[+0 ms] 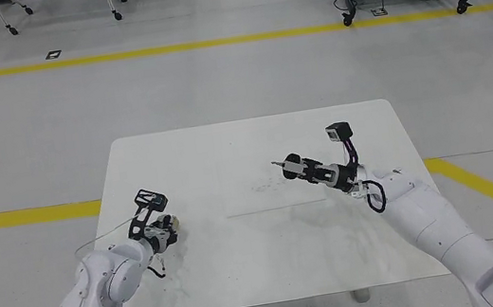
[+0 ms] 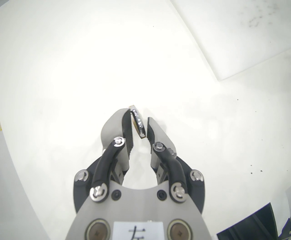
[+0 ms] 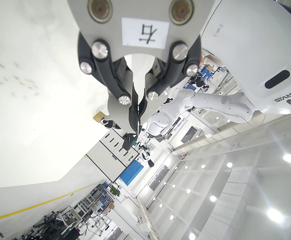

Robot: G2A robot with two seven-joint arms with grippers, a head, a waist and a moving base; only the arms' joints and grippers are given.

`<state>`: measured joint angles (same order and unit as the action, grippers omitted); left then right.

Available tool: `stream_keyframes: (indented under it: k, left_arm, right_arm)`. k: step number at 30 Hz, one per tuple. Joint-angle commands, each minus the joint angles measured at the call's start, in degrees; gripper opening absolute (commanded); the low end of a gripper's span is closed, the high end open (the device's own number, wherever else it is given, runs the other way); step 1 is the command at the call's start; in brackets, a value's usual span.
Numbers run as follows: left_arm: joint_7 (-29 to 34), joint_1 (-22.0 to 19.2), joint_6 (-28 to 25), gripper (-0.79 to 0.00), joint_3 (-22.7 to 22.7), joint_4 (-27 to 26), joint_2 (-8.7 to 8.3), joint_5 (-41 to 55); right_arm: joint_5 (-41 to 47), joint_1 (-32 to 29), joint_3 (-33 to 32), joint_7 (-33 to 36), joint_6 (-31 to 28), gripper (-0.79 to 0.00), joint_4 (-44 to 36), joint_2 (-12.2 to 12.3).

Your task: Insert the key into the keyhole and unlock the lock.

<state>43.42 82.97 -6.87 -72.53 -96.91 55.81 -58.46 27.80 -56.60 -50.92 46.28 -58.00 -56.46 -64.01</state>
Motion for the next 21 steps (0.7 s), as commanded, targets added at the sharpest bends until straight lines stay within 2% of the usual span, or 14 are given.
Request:
stream_keyframes:
  k: [1, 13, 14, 16, 18, 21]
  left_arm:
    - [0.18, -0.22, 0.3, -0.785, 0.17, 0.21, 0.08, -0.1]
    - [0.1, -1.23, -0.81, -0.785, 0.31, 1.15, 0.43, 0.21]
    - [0.05, -1.25, -0.85, -0.683, 0.26, 1.18, 0.45, 0.27]
    - [0.02, -1.27, -0.93, -0.585, 0.2, 1.26, 0.49, 0.29]
    - [-0.06, -1.3, -0.96, -0.526, 0.15, 1.3, 0.53, 0.36]
    - [-0.19, -1.37, -1.08, -0.502, 0.02, 1.27, 0.59, 0.48]
  right_arm:
    - [0.0, 0.0, 0.0, 0.0, 0.0, -0.785, 0.0, 0.0]
    - [0.0, 0.0, 0.0, 0.0, 0.0, -0.785, 0.0, 0.0]
    - [0.0, 0.0, 0.0, 0.0, 0.0, -0.785, 0.0, 0.0]
    - [0.0, 0.0, 0.0, 0.0, 0.0, -0.785, 0.0, 0.0]
    - [0.0, 0.0, 0.0, 0.0, 0.0, -0.785, 0.0, 0.0]
    - [0.0, 0.0, 0.0, 0.0, 0.0, -0.785, 0.0, 0.0]
